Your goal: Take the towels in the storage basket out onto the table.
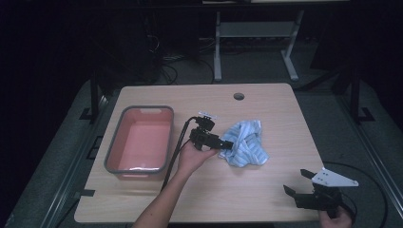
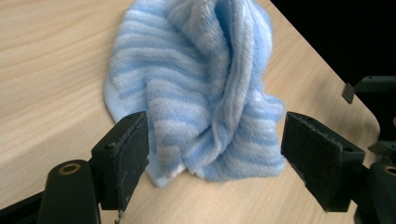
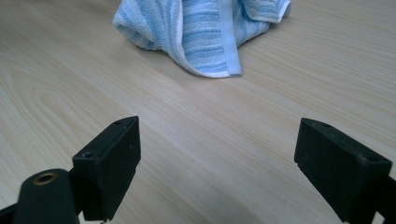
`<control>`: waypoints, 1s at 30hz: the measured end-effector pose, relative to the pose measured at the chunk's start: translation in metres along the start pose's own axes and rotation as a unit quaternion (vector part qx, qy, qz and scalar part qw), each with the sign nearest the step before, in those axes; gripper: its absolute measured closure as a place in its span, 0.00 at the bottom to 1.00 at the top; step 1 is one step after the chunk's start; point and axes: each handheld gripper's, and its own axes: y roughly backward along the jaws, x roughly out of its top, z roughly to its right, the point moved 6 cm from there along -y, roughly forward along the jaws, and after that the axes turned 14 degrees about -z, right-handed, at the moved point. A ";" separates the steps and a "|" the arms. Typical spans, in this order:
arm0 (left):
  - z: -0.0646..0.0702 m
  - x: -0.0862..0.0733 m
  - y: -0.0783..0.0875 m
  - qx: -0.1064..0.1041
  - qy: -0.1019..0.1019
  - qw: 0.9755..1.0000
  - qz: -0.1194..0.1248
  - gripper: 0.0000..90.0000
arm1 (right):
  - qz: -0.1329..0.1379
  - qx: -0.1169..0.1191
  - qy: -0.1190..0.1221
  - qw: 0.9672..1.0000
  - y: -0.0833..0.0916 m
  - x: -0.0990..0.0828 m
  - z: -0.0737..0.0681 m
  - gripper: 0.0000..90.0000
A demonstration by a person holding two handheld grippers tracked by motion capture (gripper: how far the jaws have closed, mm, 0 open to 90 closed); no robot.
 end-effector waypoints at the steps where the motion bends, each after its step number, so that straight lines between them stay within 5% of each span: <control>1: 0.001 -0.001 0.001 -0.004 -0.001 1.000 0.003 0.25 | -0.001 0.000 0.000 1.000 0.000 0.000 0.000 0.16; 24: 0.012 -0.043 0.017 -0.006 -0.030 1.000 0.008 0.26 | -0.007 -0.005 -0.002 1.000 -0.002 -0.002 0.001 0.16; 30: 0.016 -0.054 0.019 -0.021 -0.030 0.999 0.009 0.26 | -0.009 -0.007 -0.001 1.000 -0.001 -0.003 0.001 0.16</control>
